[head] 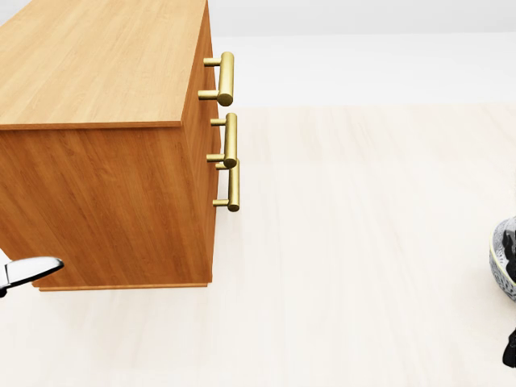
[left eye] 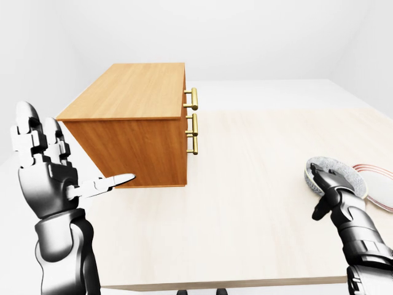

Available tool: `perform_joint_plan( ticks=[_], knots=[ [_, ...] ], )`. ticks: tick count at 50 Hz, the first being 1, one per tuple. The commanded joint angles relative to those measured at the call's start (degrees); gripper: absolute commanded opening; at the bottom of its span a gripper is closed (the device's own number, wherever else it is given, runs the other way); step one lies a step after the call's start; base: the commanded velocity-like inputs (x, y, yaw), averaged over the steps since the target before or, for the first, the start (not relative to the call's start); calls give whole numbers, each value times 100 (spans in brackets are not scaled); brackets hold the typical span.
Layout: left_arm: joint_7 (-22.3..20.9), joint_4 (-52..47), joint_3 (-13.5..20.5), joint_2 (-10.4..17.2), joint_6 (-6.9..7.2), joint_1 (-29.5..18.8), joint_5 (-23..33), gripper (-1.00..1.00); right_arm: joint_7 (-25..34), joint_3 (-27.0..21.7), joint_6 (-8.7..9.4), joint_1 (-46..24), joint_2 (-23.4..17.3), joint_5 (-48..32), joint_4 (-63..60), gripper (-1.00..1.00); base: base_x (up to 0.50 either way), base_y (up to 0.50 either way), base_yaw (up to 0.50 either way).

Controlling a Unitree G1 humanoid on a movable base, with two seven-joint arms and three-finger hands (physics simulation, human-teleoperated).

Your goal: Put the bowl on top of the cabinet.

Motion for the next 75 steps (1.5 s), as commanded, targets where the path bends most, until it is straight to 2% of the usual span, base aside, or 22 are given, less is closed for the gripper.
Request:
perform_joint_plan(
  ticks=[1, 7, 14, 20, 21, 22, 23, 24, 36, 46, 48, 50, 51, 55, 56, 59, 63, 66, 68, 69, 72, 75],
  knots=[
    [58, 112, -63, -29, 0, -28, 51, 100, -531, 294, 0, -228, 81, 205, 787, 100, 0, 0, 0],
    [56, 74, -59, -30, 0, -21, 51, 100, -729, 390, 0, -223, 122, 321, 1043, 100, 0, 0, 0],
    [52, 15, -31, -23, 0, -33, 33, 100, -1121, 583, -224, -352, 211, 496, 1777, 100, 0, 0, 0],
    [54, 71, -36, -21, 0, -42, 37, 100, -1187, 694, -266, -429, 217, 573, 1964, 100, 0, 0, 0],
    [54, 71, -39, -19, 0, -43, 38, 100, -1178, 700, -269, -434, 212, 585, 1953, 69, 0, 0, 0],
    [55, 69, -42, -20, 0, -41, 39, 100, -1181, 697, -280, -438, 208, 607, 1921, -94, 0, 0, 0],
    [56, 69, -47, -20, 0, -42, 42, 100, -1145, 680, -318, -414, 206, 649, 1848, -100, 0, 0, 0],
    [56, 71, -46, -20, 0, -42, 39, 100, -1099, 621, -371, -401, 213, 751, 1811, -100, 0, 0, 0],
    [54, 48, -52, -30, 0, -24, 46, 100, -1132, 634, -374, -318, 150, 722, 1717, -100, 0, 0, 0],
    [49, 71, -61, -40, 0, -17, 61, 100, -986, 549, -310, -244, 113, 678, 1404, -100, 0, 0, 0],
    [51, 57, -57, -37, 0, -20, 56, 100, -911, 559, -191, -210, 81, 556, 1113, -100, 0, 0, 0],
    [50, 56, -55, -35, 0, -22, 54, 100, -719, 512, -63, -135, 35, 389, 703, -100, 0, 0, 0],
    [53, 60, -52, -34, 0, -26, 51, 100, -379, 440, 0, -74, -54, 274, 118, -100, 0, 0, 0],
    [60, 40, -69, -33, 0, -28, 65, 100, 628, 101, 0, -121, -180, -218, -1295, -100, 0, 0, 0],
    [61, 30, -72, -33, 0, -30, 69, 100, 1091, 60, 0, -377, -283, -435, -1752, -100, 0, 0, 0],
    [56, 29, -73, -35, 0, -30, 72, 100, 1834, 40, 0, -1138, -389, -964, -2155, -100, 0, 0, 0],
    [43, 64, -48, -30, 0, -29, 57, 100, 2479, 391, -8, -2886, -461, -1862, -1684, -100, 0, 0, 0],
    [44, 72, -47, -28, 0, -35, 45, 100, 2605, 552, -214, -4119, -338, -2268, -1065, -100, 0, 0, 0],
    [42, 84, -58, -30, 0, -34, 44, 100, 2481, 786, -356, -5378, -130, -2589, -163, -100, 0, 0, 0],
    [42, 97, -66, -31, 0, -31, 53, 100, 2415, 827, -364, -5661, -60, -2701, 99, -100, 0, 0, 0],
    [42, 94, -76, -36, 0, -10, 64, 100, 2188, 1117, -210, -6759, 434, -3097, 1302, -100, 0, 0, 0],
    [38, 135, -42, -28, 0, -30, 42, 100, 1932, 1255, -13, -7509, 904, -3312, 2011, -100, 0, 0, 0]
  ],
)
